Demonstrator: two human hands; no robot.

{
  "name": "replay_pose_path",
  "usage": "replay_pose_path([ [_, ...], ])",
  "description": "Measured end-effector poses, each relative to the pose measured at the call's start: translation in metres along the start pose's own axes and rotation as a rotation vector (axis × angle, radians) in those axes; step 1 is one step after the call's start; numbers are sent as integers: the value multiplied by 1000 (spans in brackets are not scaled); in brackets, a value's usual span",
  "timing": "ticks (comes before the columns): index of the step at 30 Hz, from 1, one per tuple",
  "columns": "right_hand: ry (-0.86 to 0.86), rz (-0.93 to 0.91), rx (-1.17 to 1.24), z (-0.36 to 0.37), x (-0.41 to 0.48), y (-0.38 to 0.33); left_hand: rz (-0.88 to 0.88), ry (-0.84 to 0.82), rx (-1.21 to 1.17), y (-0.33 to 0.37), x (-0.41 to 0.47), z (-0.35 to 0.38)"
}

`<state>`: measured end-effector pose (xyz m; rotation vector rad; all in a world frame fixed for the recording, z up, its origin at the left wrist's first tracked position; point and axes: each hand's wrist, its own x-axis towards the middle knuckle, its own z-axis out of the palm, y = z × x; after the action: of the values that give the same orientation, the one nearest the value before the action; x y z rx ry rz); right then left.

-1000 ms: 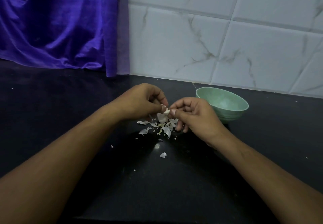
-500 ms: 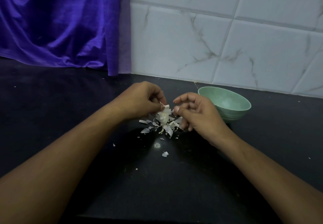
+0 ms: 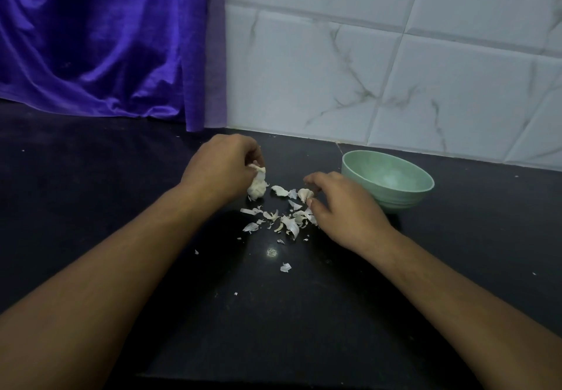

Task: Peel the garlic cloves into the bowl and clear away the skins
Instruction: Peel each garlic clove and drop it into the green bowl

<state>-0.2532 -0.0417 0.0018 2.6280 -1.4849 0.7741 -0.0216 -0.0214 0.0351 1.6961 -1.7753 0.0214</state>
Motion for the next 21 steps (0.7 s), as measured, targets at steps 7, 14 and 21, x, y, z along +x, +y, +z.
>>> replay_pose_path([
  [7, -90, -22, -97, -2, 6, -7, 186, -43, 134, 14, -5, 7],
  [14, -72, 24, 134, -8, 5, 0, 313, -240, 386, 12, 0, 27],
  [21, -67, 70, 395, -11, 1, 0, 320, -211, 337, 13, 3, 25],
])
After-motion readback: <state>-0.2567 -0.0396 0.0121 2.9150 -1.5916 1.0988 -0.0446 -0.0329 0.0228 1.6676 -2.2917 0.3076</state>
